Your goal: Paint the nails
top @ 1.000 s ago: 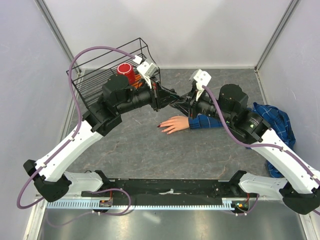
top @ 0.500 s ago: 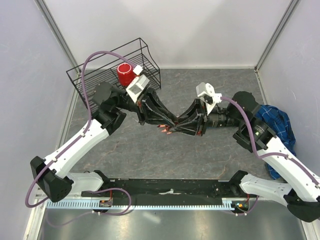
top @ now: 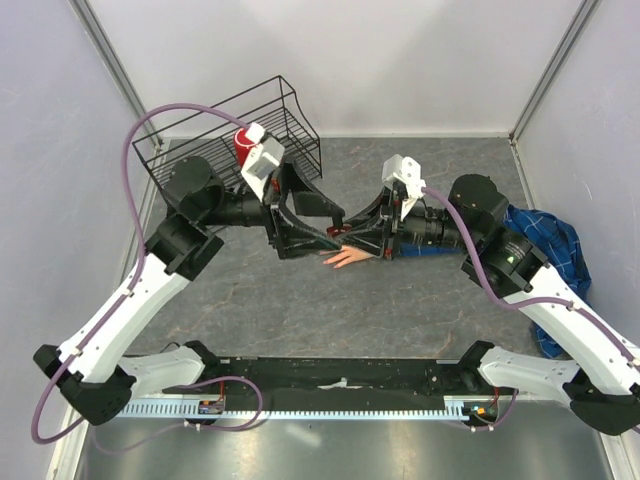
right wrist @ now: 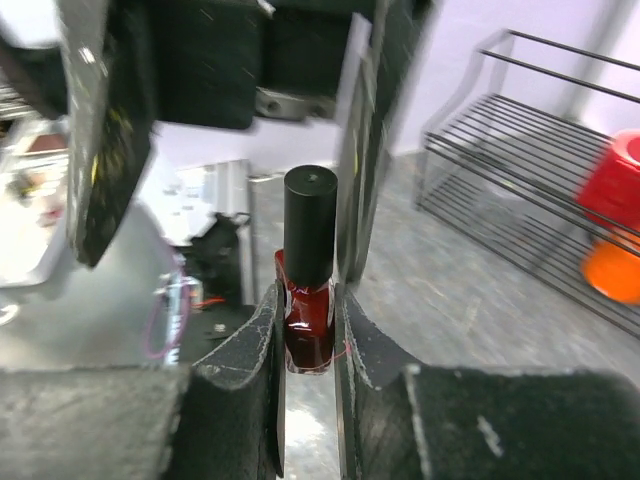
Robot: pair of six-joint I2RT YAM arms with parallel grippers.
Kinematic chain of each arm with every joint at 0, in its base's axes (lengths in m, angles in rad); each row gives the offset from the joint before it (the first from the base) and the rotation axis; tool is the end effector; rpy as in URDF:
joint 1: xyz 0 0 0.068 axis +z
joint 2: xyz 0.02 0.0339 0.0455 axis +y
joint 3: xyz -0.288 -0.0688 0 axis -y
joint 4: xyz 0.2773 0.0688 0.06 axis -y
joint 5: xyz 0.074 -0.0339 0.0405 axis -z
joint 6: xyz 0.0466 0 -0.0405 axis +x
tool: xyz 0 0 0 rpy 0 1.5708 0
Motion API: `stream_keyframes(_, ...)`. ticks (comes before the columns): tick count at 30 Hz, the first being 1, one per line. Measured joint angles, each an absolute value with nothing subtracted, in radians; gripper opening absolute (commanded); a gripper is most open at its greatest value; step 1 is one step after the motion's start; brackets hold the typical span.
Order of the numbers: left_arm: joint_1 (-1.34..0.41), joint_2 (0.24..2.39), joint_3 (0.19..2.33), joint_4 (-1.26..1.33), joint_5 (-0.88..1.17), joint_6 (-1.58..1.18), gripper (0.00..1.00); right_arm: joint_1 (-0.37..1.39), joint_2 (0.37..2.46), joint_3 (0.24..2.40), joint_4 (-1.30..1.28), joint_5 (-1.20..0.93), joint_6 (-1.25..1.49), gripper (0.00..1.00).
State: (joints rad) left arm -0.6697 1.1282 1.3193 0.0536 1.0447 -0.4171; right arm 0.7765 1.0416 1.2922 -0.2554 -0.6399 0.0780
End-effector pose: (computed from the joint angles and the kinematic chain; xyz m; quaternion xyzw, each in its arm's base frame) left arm 0.1726 -0.1880 0.5089 0.4573 0.4797 -0.6160 0.4259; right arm 0.1515 0.1879 0.4885 -0.4387 0.5563 0.4804 0.5170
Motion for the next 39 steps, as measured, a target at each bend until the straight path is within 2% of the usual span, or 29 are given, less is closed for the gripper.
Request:
stream_keyframes(3, -0.661, 1.108, 1.351, -0.054, 0.86, -0.405, 0.71, 0.776, 1.042, 1.303, -0.299, -0.537, 0.045, 0.0)
stream_keyframes(5, -0.658, 1.114, 1.383, -0.111, 0.744, -0.407, 0.61, 0.776, 1.043, 1.304, -0.323, -0.465, 0.023, 0.0)
stream_keyframes(8, -0.657, 1.127, 1.404, -0.162, 0.599, -0.418, 0.54, 0.776, 1.045, 1.305, -0.336, -0.415, 0.011, 0.0)
stream_keyframes(13, -0.685, 1.163, 1.416, -0.208, 0.466, -0.427, 0.52, 0.775, 1.048, 1.306, -0.365, -0.342, -0.001, 0.0)
stream_keyframes(17, -0.714, 1.191, 1.441, -0.22, 0.439, -0.429, 0.59, 0.775, 1.048, 1.306, -0.375, -0.319, -0.006, 0.0)
stream_keyframes(20, -0.738, 1.199, 1.445, -0.223, 0.432, -0.429, 0.58, 0.775, 1.048, 1.306, -0.375, -0.312, -0.006, 0.0)
stream_keyframes(24, -0.778, 1.205, 1.445, -0.231, 0.419, -0.428, 0.44, 0.775, 1.048, 1.306, -0.374, -0.305, -0.006, 0.0)
stream_keyframes(25, -0.784, 1.205, 1.445, -0.233, 0.418, -0.429, 0.37, 0.775, 1.048, 1.306, -0.374, -0.303, -0.006, 0.0)
stream_keyframes(30, -0.794, 1.205, 1.445, -0.238, 0.389, -0.421, 0.29, 0.777, 1.047, 1.31, -0.374, -0.299, -0.005, 0.0)
stream_keyframes(34, -0.794, 1.209, 1.445, -0.231, 0.4, -0.412, 0.04, 0.777, 1.042, 1.311, -0.377, -0.297, 0.015, 0.0)
stream_keyframes(39, -0.77, 1.229, 1.428, -0.14, 0.54, -0.398, 0.02, 0.774, 1.017, 1.306, -0.376, -0.314, 0.058, 0.0)
